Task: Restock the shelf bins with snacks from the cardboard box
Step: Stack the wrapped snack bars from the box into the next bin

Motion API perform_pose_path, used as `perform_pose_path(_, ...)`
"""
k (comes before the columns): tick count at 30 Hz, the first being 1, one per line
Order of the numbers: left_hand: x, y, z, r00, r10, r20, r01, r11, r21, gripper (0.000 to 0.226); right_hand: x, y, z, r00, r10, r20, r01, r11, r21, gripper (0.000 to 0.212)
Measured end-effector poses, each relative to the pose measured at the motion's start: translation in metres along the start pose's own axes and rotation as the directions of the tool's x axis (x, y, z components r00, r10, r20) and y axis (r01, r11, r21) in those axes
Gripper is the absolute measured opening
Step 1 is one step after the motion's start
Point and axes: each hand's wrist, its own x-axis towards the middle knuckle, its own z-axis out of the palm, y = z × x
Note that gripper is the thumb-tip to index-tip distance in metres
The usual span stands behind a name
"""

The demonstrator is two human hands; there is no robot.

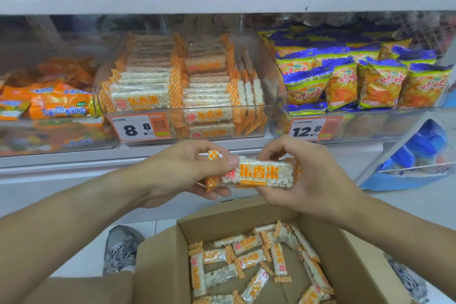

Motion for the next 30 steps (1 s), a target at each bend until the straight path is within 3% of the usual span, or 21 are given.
perform_pose_path(3,-0.001,0.002,-0.008,0.991,0.122,-0.055,-0.124,0.991,-0.042,0.041,0.012,-0.001,0.001,0.997,-0.071,0.008,0.071,0.996,-0.054,0.04)
perform_pose_path(6,-0.002,0.006,-0.015,0.942,0.307,-0.136,-0.302,0.952,0.056,0.031,0.021,-0.005,-0.003,0.998,-0.043,0.052,0.043,0.999,-0.007,0.042)
perform_pose_path(10,-0.003,0.012,-0.025,0.786,0.542,-0.298,-0.534,0.837,0.118,0.032,0.049,-0.015,-0.013,0.99,-0.044,0.138,0.033,0.997,0.075,0.028)
perform_pose_path(13,-0.001,0.018,-0.037,0.688,0.622,-0.375,-0.593,0.779,0.204,0.035,0.082,-0.025,-0.014,0.985,-0.062,0.163,0.047,0.995,0.09,0.028)
perform_pose_path(16,0.006,0.019,-0.055,0.585,0.676,-0.448,-0.564,0.736,0.374,0.039,0.114,-0.027,-0.01,0.989,-0.127,0.079,0.126,0.992,0.015,0.041)
perform_pose_path(20,0.017,0.015,-0.08,0.416,0.771,-0.482,-0.316,0.62,0.718,0.044,0.158,-0.01,-0.004,0.998,-0.051,-0.027,0.045,0.981,-0.19,0.048)
perform_pose_path(25,0.025,0.011,-0.088,0.425,0.8,-0.423,-0.166,0.528,0.833,0.04,0.209,0.015,0.011,0.987,0.15,0.054,-0.111,0.891,-0.44,0.052)
perform_pose_path(30,0.037,-0.004,-0.096,0.456,0.816,-0.355,-0.139,0.459,0.877,0.035,0.24,0.03,0.028,0.963,0.246,0.109,-0.179,0.888,-0.425,0.054)
